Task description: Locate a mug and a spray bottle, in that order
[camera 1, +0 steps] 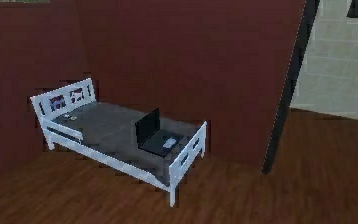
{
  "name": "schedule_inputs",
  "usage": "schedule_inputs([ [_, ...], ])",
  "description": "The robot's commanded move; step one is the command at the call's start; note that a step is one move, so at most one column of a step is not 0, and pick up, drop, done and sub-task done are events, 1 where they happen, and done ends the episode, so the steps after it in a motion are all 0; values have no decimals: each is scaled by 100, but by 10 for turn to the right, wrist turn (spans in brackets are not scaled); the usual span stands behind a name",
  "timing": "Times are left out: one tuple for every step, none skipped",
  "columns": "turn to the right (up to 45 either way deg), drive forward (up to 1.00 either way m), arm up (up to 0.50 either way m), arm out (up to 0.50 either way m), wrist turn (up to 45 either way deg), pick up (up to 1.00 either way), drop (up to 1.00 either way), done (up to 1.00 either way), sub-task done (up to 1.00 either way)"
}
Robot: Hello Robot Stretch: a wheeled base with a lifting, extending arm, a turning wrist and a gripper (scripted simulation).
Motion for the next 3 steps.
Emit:
schedule_inputs([
  [-60, 0, 0, 0, 0, 0, 0, 0, 0],
  [0, 40, 0, 0, 0, 0, 0, 0, 0],
  [-450, 0, 0, 0, 0, 0, 0, 0, 0],
])
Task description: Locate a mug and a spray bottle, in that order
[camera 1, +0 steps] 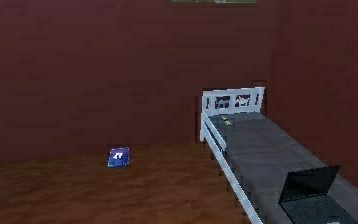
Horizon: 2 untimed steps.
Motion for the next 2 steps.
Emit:
schedule_inputs([
  [-60, 0, 0, 0, 0, 0, 0, 0, 0],
  [0, 45, 0, 0, 0, 0, 0, 0, 0],
])
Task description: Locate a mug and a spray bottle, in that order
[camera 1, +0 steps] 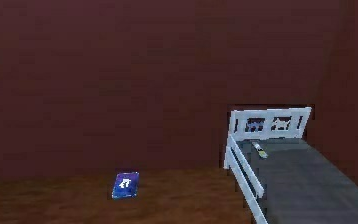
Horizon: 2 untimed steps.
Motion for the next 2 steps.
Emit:
schedule_inputs([
  [-420, 0, 0, 0, 0, 0, 0, 0, 0],
  [0, 55, 0, 0, 0, 0, 0, 0, 0],
])
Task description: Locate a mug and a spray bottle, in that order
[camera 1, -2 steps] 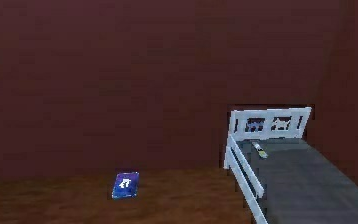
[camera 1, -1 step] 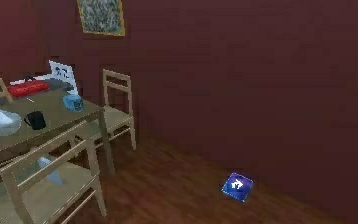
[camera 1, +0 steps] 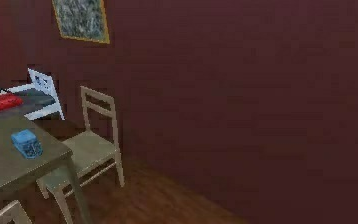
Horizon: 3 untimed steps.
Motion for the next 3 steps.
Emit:
schedule_inputs([
  [-450, 0, 0, 0, 0, 0, 0, 0, 0],
  [-90, 0, 0, 0, 0, 0, 0, 0, 0],
  [0, 0, 0, 0, 0, 0, 0, 0, 100],
])
